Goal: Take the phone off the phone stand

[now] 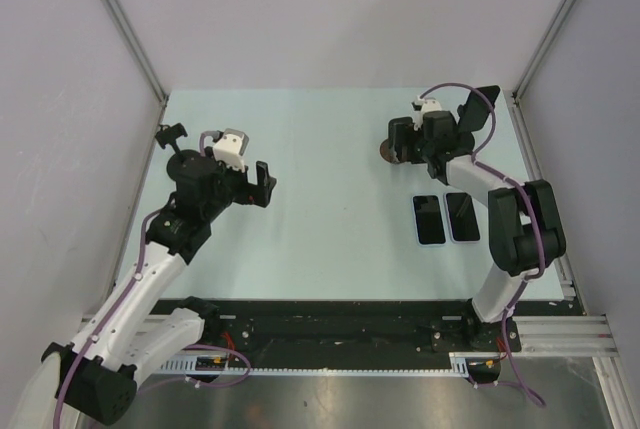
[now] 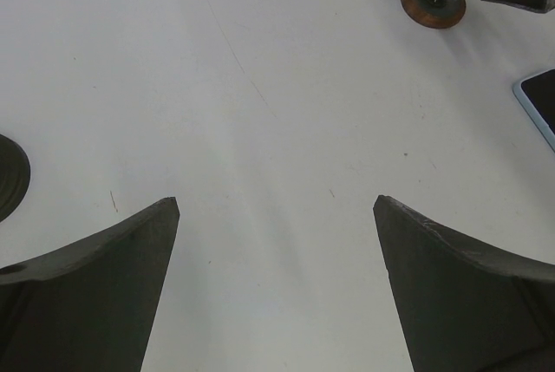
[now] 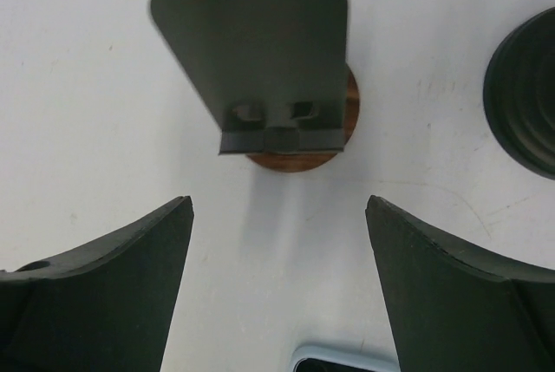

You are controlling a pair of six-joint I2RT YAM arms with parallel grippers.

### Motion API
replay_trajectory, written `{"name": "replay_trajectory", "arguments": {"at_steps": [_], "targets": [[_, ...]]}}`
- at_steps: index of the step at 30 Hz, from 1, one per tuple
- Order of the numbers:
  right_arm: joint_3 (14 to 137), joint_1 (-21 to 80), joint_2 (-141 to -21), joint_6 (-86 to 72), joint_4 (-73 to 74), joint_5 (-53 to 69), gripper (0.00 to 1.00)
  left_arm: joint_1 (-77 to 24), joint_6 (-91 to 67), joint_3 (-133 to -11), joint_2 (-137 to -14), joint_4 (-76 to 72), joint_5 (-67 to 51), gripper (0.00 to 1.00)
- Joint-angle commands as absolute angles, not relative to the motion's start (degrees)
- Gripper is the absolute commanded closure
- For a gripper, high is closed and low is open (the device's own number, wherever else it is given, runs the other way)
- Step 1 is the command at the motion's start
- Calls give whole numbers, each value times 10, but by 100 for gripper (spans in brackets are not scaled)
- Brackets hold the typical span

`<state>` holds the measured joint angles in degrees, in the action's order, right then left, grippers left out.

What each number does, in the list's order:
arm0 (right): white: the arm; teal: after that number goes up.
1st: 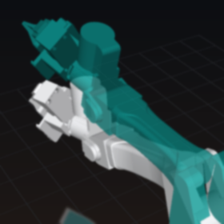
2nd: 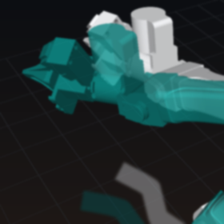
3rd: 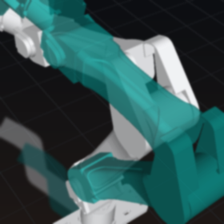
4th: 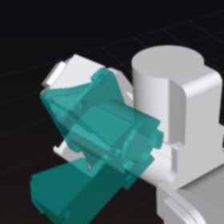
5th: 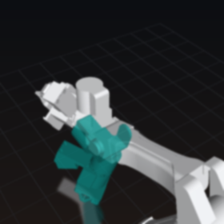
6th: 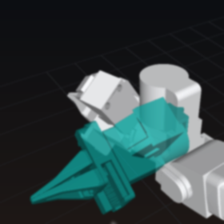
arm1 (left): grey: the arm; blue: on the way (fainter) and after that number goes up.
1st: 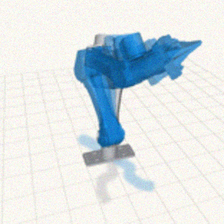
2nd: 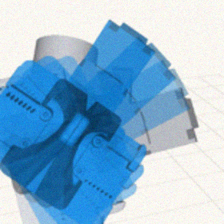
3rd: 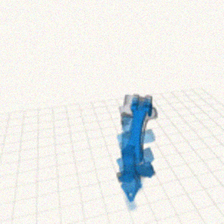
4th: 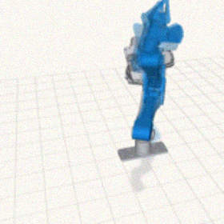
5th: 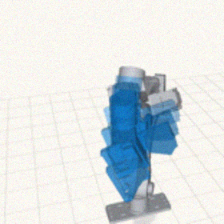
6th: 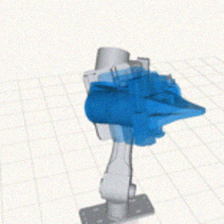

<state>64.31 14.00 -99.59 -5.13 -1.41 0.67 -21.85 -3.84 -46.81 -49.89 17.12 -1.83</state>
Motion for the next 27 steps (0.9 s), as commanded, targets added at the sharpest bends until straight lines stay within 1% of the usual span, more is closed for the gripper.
{"name": "replay_trajectory", "arguments": {"at_steps": [1, 2, 3, 5, 6, 8, 13, 20, 24, 27], "targets": [[659, 118, -1019, -55, -84, -5, 19, -222, -20, -467, -503, 160, -25, 0], [659, 114, -1023, -54, -86, -5, 23, -222, -20, -467, -503, 160, -25, 0], [658, 108, -1027, -52, -89, 10, 29, -221, -21, -467, -504, 159, -25, 0], [660, 104, -1037, -43, -91, 18, 35, -222, -19, -467, -506, 160, -25, 0], [660, 104, -1040, -40, -92, 24, 42, -221, -20, -467, -506, 160, -25, 0], [662, 104, -1046, -34, -95, 29, 48, -221, -20, -467, -510, 159, -25, 0], [664, 108, -1059, -28, -106, 48, 50, -221, -18, -466, -513, 159, -24, 0], [698, 108, -1089, -28, -106, 40, 50, -221, -18, -466, -519, 160, -24, 0], [731, 110, -1114, -27, -73, 33, 52, -221, -17, -465, -519, 160, -20, 0], [744, 112, -1119, -30, -54, 24, 54, -221, -17, -465, -521, 160, -20, 0]]}}
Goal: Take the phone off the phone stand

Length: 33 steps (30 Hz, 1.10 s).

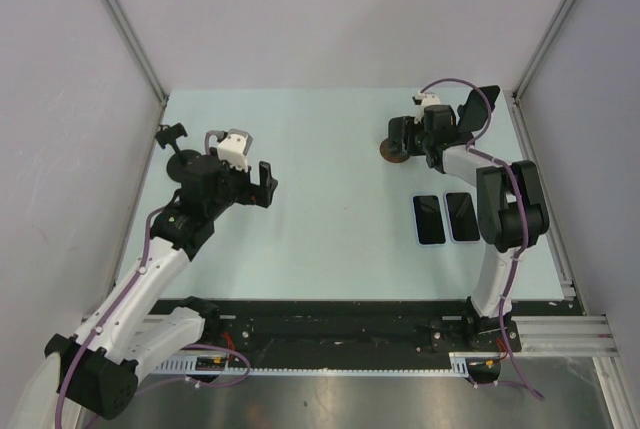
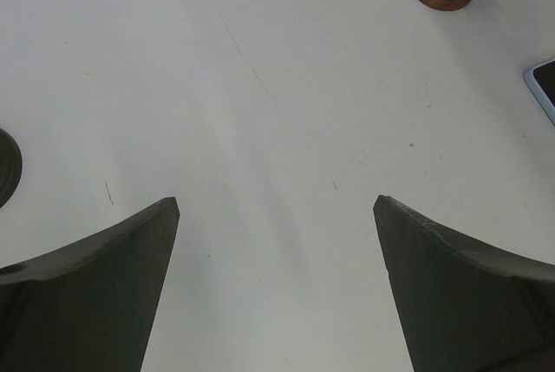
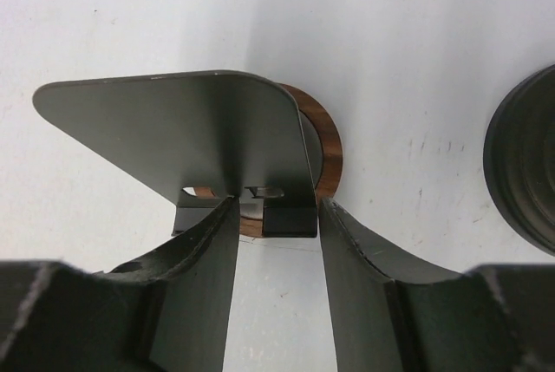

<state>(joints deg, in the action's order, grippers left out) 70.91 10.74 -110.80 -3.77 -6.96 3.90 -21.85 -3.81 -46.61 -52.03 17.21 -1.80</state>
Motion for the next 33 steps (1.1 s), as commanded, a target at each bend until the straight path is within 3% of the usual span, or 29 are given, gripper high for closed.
{"name": "replay_trajectory", "arguments": {"at_steps": [1, 5, 19, 22, 27, 33], "targets": [[748, 112, -1121, -31, -49, 23, 55, -221, -17, -465, -520, 160, -19, 0], [755, 110, -1126, -34, -26, 26, 59, -221, -17, -465, -522, 159, -20, 0], [803, 112, -1159, -29, 16, 29, 57, -221, -16, -465, -523, 160, -21, 0], [809, 111, -1164, -27, 20, 28, 62, -221, -16, -465, -523, 160, -20, 0], [809, 119, -1160, -20, 25, 24, 85, -221, -15, -465, -523, 161, -21, 0], [802, 152, -1138, -24, 20, 16, 91, -221, -18, -466, -524, 160, -34, 0]]}}
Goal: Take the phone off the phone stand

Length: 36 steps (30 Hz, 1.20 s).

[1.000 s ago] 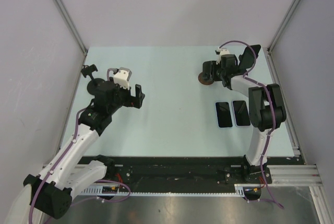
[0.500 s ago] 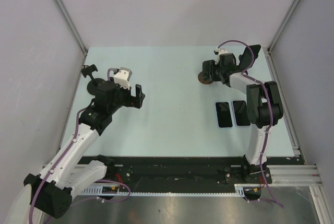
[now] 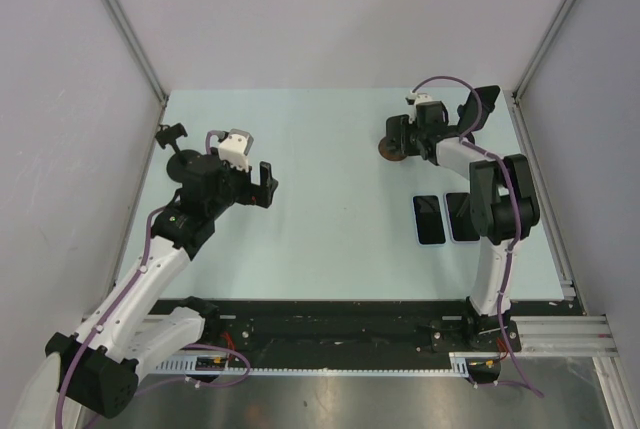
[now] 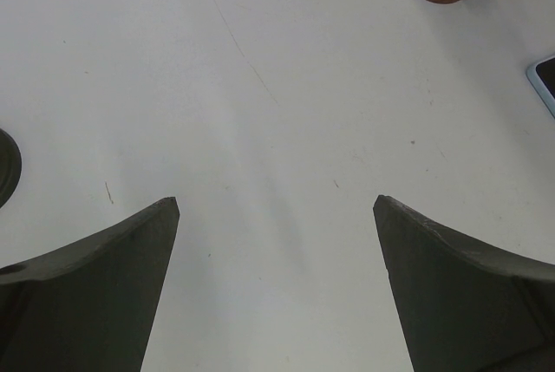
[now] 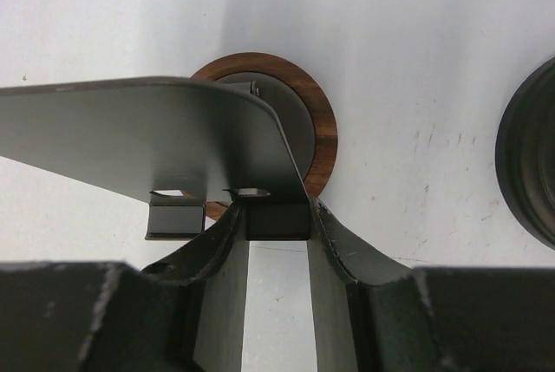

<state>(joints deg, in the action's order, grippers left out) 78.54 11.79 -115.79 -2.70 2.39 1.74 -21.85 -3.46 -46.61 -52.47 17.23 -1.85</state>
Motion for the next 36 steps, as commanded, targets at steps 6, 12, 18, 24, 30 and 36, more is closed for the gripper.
{"name": "replay_trajectory", "arguments": {"at_steps": [6, 12, 18, 24, 30, 36], "targets": [[768, 205, -1094, -54, 6, 15, 94, -221, -32, -468, -519, 159, -51, 0], [746, 286, -1065, -81, 6, 12, 96, -221, -76, -461, -513, 135, -122, 0], [700, 361, -1030, -87, -12, 12, 97, -223, -179, -416, -510, 67, -185, 0], [665, 423, -999, -84, -7, 15, 98, -250, -230, -360, -508, -30, -164, 0], [629, 462, -962, -86, -13, 10, 98, -271, -237, -327, -543, -77, -139, 2], [597, 499, -939, -94, -30, 17, 98, -277, -232, -323, -574, -92, -138, 18]]}}
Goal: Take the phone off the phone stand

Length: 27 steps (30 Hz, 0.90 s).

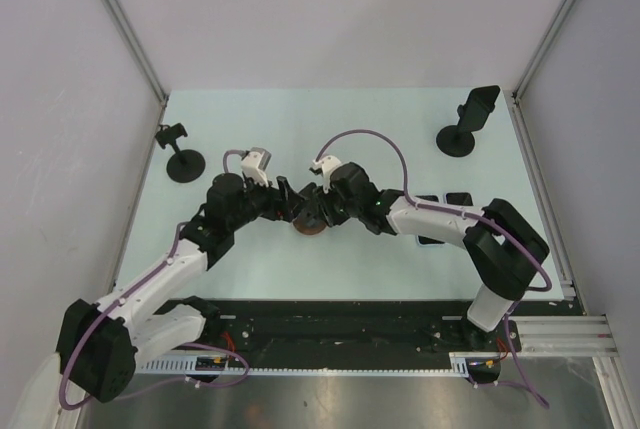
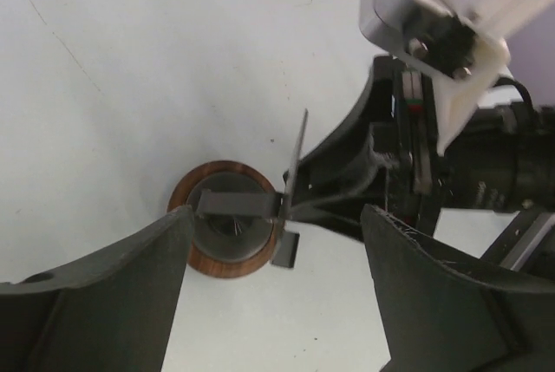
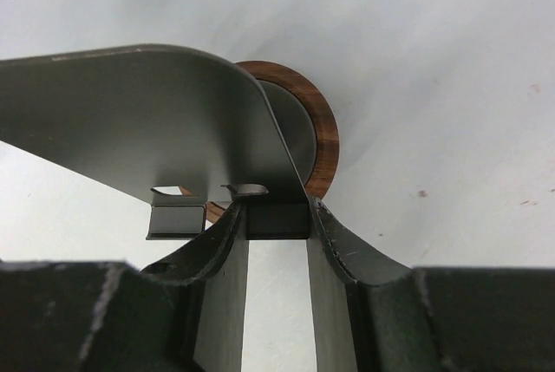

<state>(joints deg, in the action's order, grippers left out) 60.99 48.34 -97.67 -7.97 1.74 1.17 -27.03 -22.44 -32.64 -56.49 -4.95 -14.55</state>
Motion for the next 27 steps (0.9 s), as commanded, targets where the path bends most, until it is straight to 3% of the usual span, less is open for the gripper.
{"name": "replay_trajectory", "arguments": {"at_steps": [1, 4, 8, 18, 21, 22, 23, 26, 27], "targets": [[593, 502, -937, -97, -33, 19, 98, -278, -230, -323, -577, -93, -141, 21], [583, 508, -930, -97, -40, 22, 98, -283, -228, -323, -583, -94, -148, 36], [576, 511, -923, -95, -50, 23, 98, -288, -232, -319, -595, -94, -153, 65], [570, 510, -912, -90, -62, 28, 98, -307, -230, -317, -619, -94, -180, 66], [569, 509, -911, -88, -62, 29, 97, -307, -222, -323, -622, -94, -177, 83], [568, 509, -910, -89, -62, 28, 96, -308, -218, -325, -621, -93, -172, 95], [567, 509, -904, -89, -62, 27, 94, -307, -204, -333, -618, -92, -160, 100], [556, 507, -886, -88, -61, 17, 83, -306, -155, -367, -616, -70, -141, 100], [554, 506, -880, -89, -61, 11, 75, -300, -142, -379, -620, -62, -130, 100]]}}
